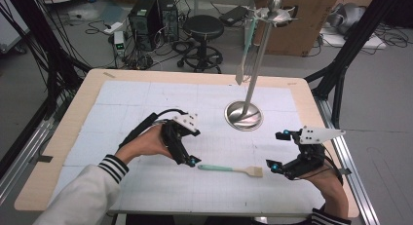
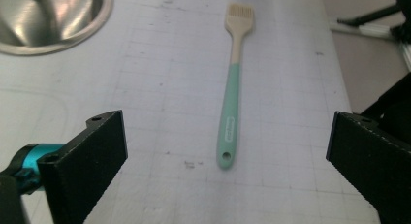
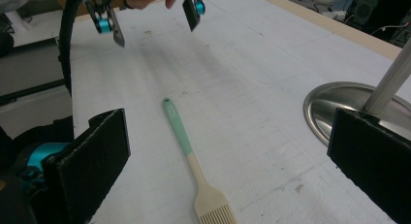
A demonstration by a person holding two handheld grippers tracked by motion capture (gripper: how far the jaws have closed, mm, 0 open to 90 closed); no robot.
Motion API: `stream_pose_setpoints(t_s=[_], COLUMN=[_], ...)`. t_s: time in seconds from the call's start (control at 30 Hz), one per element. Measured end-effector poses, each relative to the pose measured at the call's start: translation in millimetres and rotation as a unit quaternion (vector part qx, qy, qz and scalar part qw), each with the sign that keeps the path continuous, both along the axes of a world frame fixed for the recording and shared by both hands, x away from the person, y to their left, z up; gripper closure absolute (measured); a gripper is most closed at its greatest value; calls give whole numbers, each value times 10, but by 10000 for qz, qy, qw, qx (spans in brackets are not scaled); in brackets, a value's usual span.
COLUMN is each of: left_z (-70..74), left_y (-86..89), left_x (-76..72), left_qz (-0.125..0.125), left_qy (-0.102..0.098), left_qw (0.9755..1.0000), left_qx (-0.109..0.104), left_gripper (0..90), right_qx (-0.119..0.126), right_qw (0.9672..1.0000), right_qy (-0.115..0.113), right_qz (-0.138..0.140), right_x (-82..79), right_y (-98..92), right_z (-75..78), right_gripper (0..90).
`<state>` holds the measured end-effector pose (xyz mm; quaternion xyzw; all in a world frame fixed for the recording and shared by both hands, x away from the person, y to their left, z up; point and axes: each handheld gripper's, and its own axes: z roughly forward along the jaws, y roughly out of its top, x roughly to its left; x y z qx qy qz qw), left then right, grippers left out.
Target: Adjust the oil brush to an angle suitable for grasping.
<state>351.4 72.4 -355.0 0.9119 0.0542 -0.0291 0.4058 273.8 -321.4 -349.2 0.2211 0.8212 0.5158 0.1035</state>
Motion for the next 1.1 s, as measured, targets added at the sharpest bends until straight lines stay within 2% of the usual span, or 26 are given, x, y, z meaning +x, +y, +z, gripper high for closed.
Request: stream_pose_setpoints(t_s=[0.2,0.27,0.37,0.47,0.67,0.9,1.03,1.1], left_z=[149,204,264,309,351,386,375,343], left_y=[359,500,674,824,1112,1423,1583,1658], left_x=[-32,-46,-62,-87,-132,-202,-256,-301], left_qz=[269,428,588,710,996,1269,1391,1447], left_qy=[-252,-379,-433,-485,-611,-714,-766,-770], left_qw=[9993,9982,9968,9956,9921,9870,9846,9830], left_qx=[-115,-163,-315,-378,-452,-680,-727,-822], left_gripper=[16,16,16,16,16,16,16,16], right_qx=[34,17,-4,-12,-16,-26,-27,-27], right_qw=[10000,10000,10000,10000,10000,10000,10000,10000], right_qy=[-16,-10,-3,11,13,13,2,2], right_qz=[-31,-29,-36,-35,-44,-60,-68,-74], right_x=[0,1,4,4,5,9,10,9], right_y=[-13,-11,-2,7,6,8,9,10], right_z=[7,2,-2,-1,-2,-3,-2,-1], right_gripper=[0,0,1,0,0,0,0,0])
